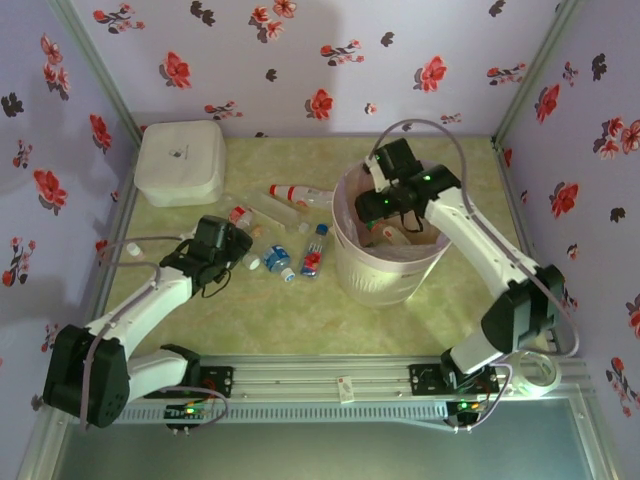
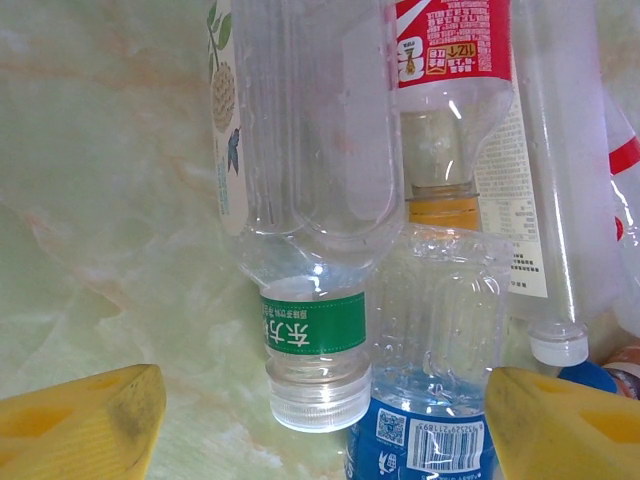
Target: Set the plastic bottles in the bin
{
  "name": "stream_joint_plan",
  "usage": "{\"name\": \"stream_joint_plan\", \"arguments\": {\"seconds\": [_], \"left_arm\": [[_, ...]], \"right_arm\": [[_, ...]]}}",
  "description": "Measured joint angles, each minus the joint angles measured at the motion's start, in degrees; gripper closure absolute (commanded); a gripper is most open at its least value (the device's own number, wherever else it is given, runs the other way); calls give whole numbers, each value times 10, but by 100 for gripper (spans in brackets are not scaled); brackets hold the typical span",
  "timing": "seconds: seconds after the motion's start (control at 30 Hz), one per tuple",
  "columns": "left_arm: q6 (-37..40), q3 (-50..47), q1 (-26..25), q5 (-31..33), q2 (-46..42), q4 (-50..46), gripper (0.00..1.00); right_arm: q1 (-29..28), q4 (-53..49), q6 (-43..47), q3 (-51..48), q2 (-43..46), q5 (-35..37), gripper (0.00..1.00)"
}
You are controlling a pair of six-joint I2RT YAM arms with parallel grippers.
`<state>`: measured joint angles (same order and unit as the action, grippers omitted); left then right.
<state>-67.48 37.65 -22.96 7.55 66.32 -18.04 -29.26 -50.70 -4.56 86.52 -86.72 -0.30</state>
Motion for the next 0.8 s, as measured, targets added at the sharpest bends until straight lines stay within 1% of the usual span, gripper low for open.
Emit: {"name": "stream_joint_plan", "arguments": {"seconds": [0.17, 0.23, 0.33, 0.4, 0.6, 0.8], "left_arm": [[-4, 0, 0, 0, 11, 4, 17], [-10, 0, 0, 0, 18, 8, 22], [-16, 0, 0, -4, 33, 18, 23], [-21, -1, 0, -15, 44, 28, 23], [-39, -12, -2, -35, 77, 61, 26], [-49, -26, -3, -31, 101, 75, 30]], "right_arm": [[0, 17, 0, 3, 99, 2, 25], [0, 37, -1, -1, 146, 1, 24], [4, 66, -7, -12, 205, 1, 24], [10, 80, -13, -18, 227, 1, 25], [21, 108, -26, -44, 244, 1, 25], [22, 111, -32, -50, 244, 1, 25]]}}
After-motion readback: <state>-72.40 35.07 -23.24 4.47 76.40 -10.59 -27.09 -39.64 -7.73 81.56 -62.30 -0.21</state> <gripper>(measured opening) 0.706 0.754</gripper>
